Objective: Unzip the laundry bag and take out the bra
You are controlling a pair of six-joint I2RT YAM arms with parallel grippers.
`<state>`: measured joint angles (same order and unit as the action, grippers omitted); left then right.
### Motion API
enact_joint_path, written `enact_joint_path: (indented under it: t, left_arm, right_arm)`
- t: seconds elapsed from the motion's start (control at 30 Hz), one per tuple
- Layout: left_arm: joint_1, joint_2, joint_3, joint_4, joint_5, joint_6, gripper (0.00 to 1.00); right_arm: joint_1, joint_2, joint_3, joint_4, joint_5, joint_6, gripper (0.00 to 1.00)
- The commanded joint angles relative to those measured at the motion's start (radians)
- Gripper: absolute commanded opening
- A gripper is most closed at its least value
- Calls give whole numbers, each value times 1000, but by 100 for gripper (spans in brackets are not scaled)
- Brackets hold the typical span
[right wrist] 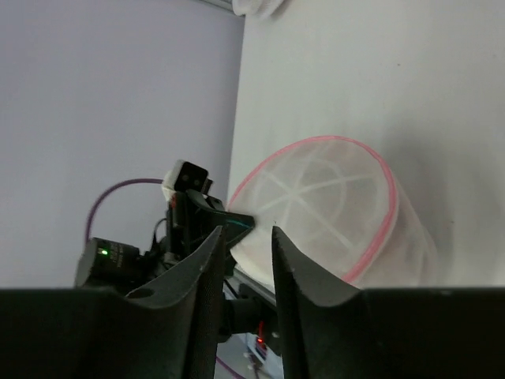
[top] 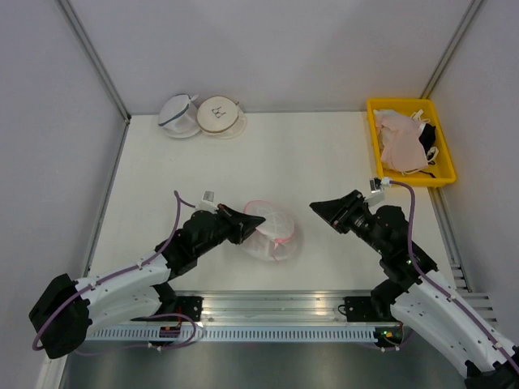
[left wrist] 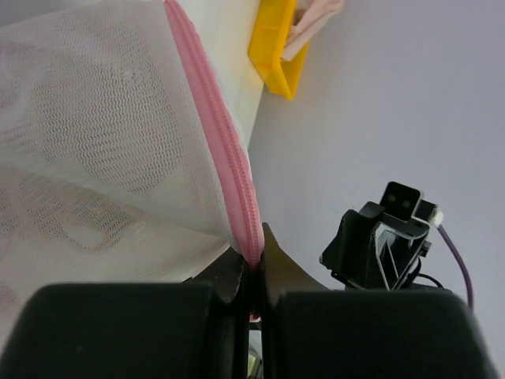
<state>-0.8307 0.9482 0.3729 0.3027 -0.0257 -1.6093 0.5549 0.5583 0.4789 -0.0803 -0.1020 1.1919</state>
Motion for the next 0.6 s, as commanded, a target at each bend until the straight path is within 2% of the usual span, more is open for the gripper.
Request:
enact_joint_path:
  t: [0.0,0.13,0.27,0.5,0.57]
  left_arm:
    - [5,-22,60,-188,-97,80,2]
    - [4,6,69,-192,-114,63,2]
    - [4,57,93,-166,-120,48,2]
    - [4,95,147,-162,-126,45,2]
    - [4,72,152,-169,-126,40,2]
  right_arm:
    - [13,54,50,-104,-53,-182,35]
    - [48,120,89,-157,-87,-265,40]
    - [137,187,102,-131,-77,-316,41]
    - [382,310,107,-62,56,-344,40]
    - [411,319,92,-58,82,-347,40]
